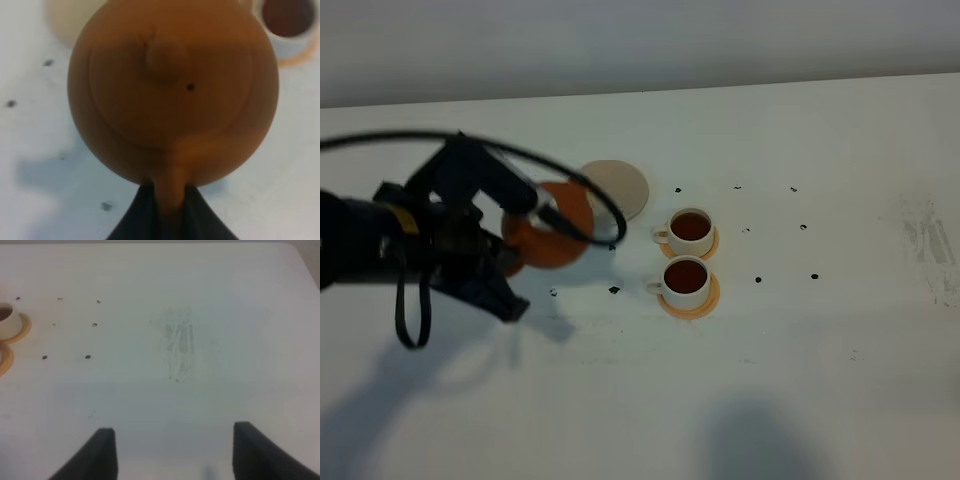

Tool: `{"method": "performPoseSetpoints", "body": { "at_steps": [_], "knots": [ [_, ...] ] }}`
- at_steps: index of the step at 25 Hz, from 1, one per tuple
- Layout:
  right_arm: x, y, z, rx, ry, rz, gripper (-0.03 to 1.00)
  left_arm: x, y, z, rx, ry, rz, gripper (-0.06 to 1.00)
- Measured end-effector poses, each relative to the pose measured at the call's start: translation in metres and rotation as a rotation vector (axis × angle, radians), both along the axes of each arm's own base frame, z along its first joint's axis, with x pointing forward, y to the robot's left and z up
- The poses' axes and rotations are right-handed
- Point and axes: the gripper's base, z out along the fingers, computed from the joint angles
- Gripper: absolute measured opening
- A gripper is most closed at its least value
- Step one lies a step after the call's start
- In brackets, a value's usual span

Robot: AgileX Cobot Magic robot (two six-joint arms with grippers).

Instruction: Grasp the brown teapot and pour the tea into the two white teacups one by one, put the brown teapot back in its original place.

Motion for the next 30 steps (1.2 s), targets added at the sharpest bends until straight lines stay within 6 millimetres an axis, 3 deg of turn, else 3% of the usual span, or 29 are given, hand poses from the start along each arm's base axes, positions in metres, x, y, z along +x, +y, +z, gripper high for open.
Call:
{"method": "performPoseSetpoints", "body": {
  "at_steps": [6, 12, 17, 30],
  "knots": [
    [0.000, 0.000, 0.000, 0.000, 0.000, 0.000, 0.51, 0.050, -0.009, 0.007, -0.017, 0.013, 0.060, 0.10],
    [0.000, 0.000, 0.000, 0.000, 0.000, 0.000, 0.51, 0.091, -0.024, -0.014, -0.009, 0.104, 0.086, 0.10],
    [0.000, 0.000, 0.000, 0.000, 0.000, 0.000, 0.51, 0.119, -0.023, -0.031, -0.033, 0.151, 0.165, 0.10],
    [0.000, 0.000, 0.000, 0.000, 0.000, 0.000, 0.51, 0.147, -0.030, -0.057, -0.024, 0.181, 0.176, 0.10]
  ]
}}
